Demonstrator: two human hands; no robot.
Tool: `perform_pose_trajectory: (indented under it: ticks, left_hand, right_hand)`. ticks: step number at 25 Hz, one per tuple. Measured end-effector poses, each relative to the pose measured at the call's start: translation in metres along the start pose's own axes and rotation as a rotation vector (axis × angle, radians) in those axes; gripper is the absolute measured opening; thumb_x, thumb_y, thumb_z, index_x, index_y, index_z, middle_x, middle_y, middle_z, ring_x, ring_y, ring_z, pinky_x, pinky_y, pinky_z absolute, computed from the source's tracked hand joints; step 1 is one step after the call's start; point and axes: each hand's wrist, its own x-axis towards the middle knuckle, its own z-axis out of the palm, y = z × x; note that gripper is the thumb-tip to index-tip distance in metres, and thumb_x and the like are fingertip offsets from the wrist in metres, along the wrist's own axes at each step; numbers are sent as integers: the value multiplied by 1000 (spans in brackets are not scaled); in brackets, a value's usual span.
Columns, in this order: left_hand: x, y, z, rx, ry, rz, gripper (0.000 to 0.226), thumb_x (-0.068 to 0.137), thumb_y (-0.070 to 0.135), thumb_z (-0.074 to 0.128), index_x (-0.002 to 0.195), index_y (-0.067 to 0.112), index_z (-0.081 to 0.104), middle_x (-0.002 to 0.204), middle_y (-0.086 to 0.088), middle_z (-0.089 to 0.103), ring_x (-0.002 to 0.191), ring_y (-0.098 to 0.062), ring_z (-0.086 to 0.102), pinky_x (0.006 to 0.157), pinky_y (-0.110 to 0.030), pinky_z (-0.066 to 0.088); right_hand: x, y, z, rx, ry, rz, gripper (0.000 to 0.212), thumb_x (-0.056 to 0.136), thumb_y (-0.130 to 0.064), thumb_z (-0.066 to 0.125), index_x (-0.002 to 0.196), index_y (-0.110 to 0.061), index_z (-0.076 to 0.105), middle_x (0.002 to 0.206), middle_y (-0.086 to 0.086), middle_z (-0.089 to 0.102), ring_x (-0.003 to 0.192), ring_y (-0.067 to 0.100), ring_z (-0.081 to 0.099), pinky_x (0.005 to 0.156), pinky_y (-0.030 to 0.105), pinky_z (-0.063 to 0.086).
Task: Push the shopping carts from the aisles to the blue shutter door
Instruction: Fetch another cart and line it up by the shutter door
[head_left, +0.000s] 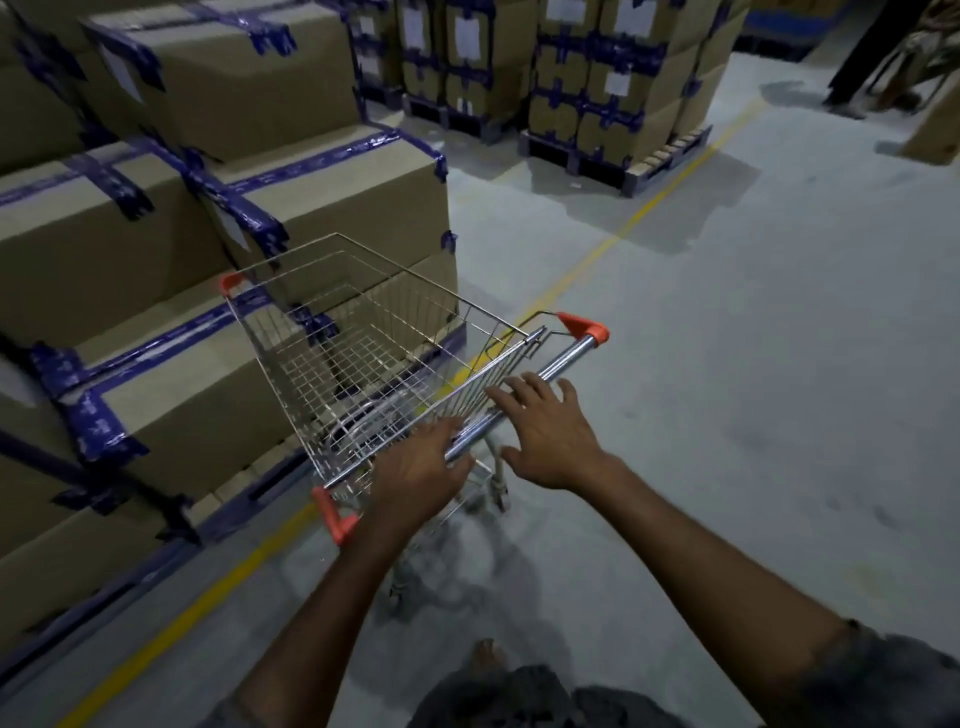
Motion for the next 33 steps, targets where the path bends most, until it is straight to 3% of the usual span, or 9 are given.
perform_pose_trajectory:
  ticks: [4,7,13,15,17,20,23,27,33]
  left_hand:
    - [4,4,11,214,37,-30,32,96,42,54,126,31,56,104,0,72,90,-24,70,68,-31,44]
    - [4,5,15,272,77,-103,26,90,41,55,111,28,59,92,-2,71,83,-27,70,64,-34,48]
    - [-11,33,21,330,24,-385,31,88,45,58,111,25,64,97,-4,74,92,-32,70,74,-38,54]
    - [-27,48,28,328,26,-439,39,84,49,58,116,27,63,103,-4,74,96,-33,70,77,-41,56]
    - [-46,64,35,236,74,-484,53,80,52,62,128,31,58,121,-2,68,104,-34,68,81,-44,55]
    - [-70,103,48,68,133,-536,83,71,54,75,144,36,41,148,4,39,114,-33,63,84,-45,52]
    - [-90,143,69,55,161,-585,80,68,56,77,138,33,46,158,6,24,124,-29,57,88,-44,51]
    - [-112,187,95,105,51,-670,83,78,65,67,149,31,39,165,3,24,131,-30,55,97,-43,49]
    - [-162,253,127,81,131,-738,96,80,60,69,155,24,21,154,-2,37,113,-32,64,85,-38,50]
  right_hand:
    - [23,19,16,-67,-36,-60,73,85,-51,65,150,-32,38,156,5,40,149,31,25,119,70,7]
    - [32,28,28,-68,46,-140,60,78,-47,68,134,-32,51,128,2,56,132,31,44,116,70,15]
    - [29,53,33,-50,58,-366,62,69,-39,81,125,-23,59,112,12,65,110,37,57,101,62,39]
    - [21,66,36,-14,90,-489,49,73,-33,78,117,-18,63,101,14,68,97,38,62,91,57,45]
    - [8,78,38,95,122,-576,33,74,-27,74,105,-17,65,95,13,66,88,37,62,80,51,47]
    - [-12,95,38,118,79,-634,30,78,-34,73,105,-22,68,135,15,57,121,39,53,86,52,47]
    - [-28,106,26,4,-157,-640,34,86,-48,70,113,-27,73,166,7,29,151,31,24,113,55,36]
    - [-64,129,18,-44,-223,-664,37,85,-50,67,113,-26,75,167,1,28,152,24,24,111,47,42]
    - [-140,155,10,-26,-176,-676,34,74,-41,67,105,-28,76,160,-2,41,145,20,34,100,42,52]
